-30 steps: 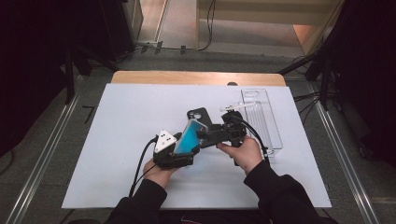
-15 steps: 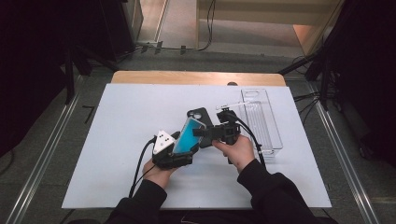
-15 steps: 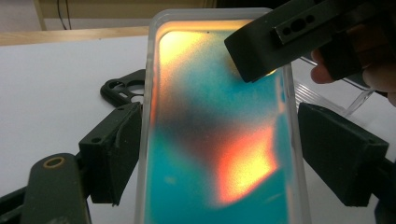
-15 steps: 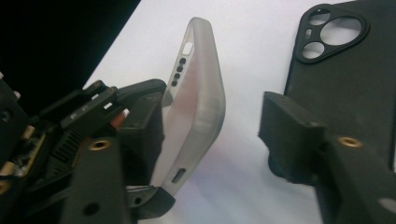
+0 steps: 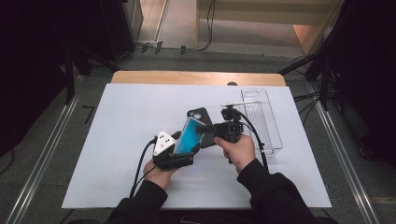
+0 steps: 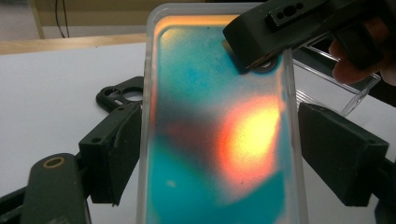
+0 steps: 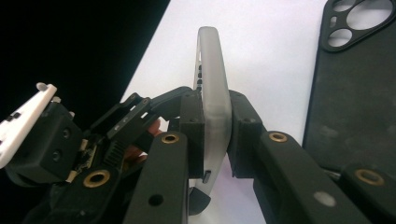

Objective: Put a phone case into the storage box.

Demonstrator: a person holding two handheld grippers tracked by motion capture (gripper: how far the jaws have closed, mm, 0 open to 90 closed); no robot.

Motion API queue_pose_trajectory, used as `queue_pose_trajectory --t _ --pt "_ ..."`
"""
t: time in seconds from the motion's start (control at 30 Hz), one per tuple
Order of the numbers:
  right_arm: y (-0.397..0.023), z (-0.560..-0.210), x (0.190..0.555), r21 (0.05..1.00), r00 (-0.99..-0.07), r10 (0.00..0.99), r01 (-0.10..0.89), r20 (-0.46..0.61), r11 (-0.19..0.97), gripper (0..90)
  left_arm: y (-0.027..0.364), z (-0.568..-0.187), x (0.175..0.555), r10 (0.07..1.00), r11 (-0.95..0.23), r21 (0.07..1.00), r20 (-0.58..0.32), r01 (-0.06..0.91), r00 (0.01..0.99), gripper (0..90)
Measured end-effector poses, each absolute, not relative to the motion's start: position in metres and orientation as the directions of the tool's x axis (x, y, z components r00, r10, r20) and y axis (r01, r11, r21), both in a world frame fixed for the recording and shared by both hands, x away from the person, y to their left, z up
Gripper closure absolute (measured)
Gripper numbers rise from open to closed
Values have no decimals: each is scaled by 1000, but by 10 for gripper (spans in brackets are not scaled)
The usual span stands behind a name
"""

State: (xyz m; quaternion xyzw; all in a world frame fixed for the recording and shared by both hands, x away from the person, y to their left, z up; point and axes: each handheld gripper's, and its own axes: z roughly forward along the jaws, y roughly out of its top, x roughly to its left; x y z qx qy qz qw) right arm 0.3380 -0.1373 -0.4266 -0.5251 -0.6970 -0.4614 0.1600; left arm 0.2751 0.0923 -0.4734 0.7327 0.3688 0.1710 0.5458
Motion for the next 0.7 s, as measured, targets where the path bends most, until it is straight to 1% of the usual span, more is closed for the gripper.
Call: queue_pose_trajectory --t 0.07,0.2,0.27,0.3,0.47,0.6,0.7 --pt "-138 -426 338 473 -396 578 881 713 21 767 92 -472 275 726 -143 924 -145 354 672 169" --pt "-139 -423 336 492 -411 587 870 697 26 770 87 -466 278 731 -165 897 -168 411 661 163" --pt "-138 -421 334 501 -421 595 865 685 35 771 86 -462 277 739 -170 886 -175 432 650 119" --pt "-139 -419 334 506 -424 597 862 680 37 771 86 -461 277 735 -168 885 -182 435 653 114" --pt "-145 -414 332 533 -433 627 845 647 34 771 87 -459 279 724 -194 857 -203 477 659 114" --pt "-149 -411 332 565 -451 656 824 605 46 771 89 -454 280 707 -188 839 -245 510 663 114" --pt "-151 -409 331 579 -460 668 814 585 53 771 91 -451 282 691 -204 819 -267 536 671 120"
